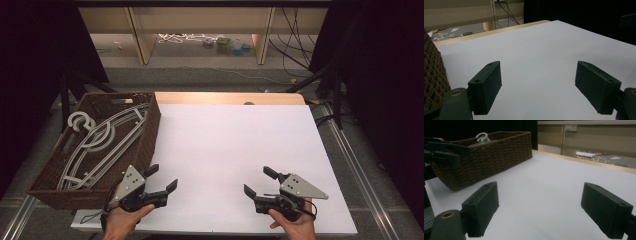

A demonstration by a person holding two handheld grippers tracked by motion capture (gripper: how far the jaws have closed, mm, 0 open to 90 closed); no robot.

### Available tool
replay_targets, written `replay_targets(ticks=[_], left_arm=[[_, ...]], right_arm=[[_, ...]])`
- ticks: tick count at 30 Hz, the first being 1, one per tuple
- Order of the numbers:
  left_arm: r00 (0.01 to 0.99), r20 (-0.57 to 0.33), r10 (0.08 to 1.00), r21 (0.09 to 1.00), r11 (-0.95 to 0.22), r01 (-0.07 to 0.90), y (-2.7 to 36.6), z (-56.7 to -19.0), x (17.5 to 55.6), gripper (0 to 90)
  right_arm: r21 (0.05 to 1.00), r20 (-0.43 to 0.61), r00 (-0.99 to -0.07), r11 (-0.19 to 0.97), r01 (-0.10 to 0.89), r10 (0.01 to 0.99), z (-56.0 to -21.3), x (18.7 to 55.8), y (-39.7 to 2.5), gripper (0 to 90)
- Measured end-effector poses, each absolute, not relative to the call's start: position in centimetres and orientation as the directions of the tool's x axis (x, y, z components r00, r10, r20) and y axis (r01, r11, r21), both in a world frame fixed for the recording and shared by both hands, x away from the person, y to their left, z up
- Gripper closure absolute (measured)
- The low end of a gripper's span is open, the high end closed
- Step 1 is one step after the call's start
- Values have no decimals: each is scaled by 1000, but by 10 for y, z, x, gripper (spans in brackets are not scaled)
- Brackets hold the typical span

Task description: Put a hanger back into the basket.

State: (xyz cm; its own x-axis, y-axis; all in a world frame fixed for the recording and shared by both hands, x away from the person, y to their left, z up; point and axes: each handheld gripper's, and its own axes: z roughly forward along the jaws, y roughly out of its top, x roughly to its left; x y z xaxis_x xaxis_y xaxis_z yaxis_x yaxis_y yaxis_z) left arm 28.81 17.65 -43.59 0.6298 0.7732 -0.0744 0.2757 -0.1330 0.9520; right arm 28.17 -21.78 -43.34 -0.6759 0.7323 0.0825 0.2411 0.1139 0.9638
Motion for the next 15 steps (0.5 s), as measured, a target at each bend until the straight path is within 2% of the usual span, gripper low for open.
replay_targets(ticks=[15], left_arm=[[636, -88, 767, 953, -120, 277, 175, -437, 290, 192]], right_arm=[[963, 87, -681, 113, 244, 727, -433, 281, -217, 156]])
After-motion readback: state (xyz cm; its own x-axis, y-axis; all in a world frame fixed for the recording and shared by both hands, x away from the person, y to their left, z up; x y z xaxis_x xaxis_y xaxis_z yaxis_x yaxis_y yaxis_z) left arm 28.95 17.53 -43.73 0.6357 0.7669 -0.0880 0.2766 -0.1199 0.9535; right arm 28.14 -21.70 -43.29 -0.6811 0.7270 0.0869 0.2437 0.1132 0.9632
